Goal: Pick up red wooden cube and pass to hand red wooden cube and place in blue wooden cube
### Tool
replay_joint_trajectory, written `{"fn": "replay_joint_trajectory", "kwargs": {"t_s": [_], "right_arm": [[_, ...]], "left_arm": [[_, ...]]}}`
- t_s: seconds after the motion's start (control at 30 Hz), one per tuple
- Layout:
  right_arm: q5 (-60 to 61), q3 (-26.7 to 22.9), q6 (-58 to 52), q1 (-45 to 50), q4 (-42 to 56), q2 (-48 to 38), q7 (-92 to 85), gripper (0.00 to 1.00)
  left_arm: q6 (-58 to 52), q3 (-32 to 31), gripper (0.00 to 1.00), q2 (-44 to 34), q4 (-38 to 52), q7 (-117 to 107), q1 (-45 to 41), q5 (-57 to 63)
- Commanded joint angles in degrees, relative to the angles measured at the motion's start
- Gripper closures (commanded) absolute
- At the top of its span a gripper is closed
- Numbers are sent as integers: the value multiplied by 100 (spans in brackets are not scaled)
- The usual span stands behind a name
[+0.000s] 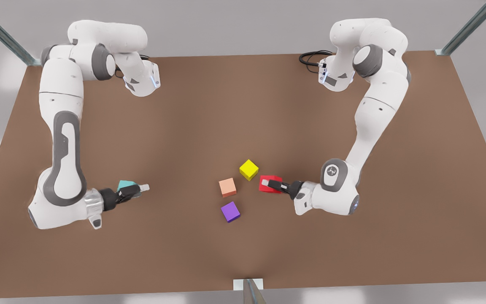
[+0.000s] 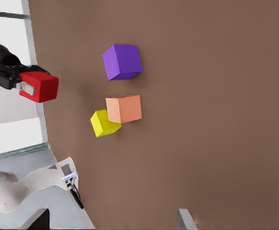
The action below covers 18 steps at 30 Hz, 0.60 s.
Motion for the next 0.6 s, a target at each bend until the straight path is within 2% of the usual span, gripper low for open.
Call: {"fn": "replay_joint_trajectory", "kwargs": {"t_s": [0.0, 0.07, 0.17, 0.23, 0.3, 0.37, 0.47, 0.57], "right_arm": [[1595, 214, -464, 5, 80, 321, -6034, 0], [1684, 205, -201, 58, 89, 365, -7027, 0], [1719, 223, 828, 374, 396, 532, -8275, 0], [2079, 249, 1294, 602, 440, 611, -8583, 0], [2088, 442, 1452, 655, 537, 725, -8689, 0], [2492, 768, 1689, 761, 510, 927, -9136, 0], [2800, 803, 2173, 998, 528, 1024, -9664, 0], [2975, 996, 2498, 1042, 493, 1051, -10121, 0]], "left_arm": [[159, -59, 45, 79, 39, -3035, -4, -923], [440, -67, 45, 96, 31, -3035, -144, -949], [546, -76, 45, 158, 39, -2895, -180, -958], [537, -94, 45, 167, 39, -2799, -188, -958], [537, -129, 41, 184, 22, -1647, -180, -1073], [564, -155, 45, 184, 22, -1559, -188, -1151], [564, -155, 57, 193, 22, -1102, -179, -1441], [564, -155, 58, 193, -13, -522, -144, -1644]]}}
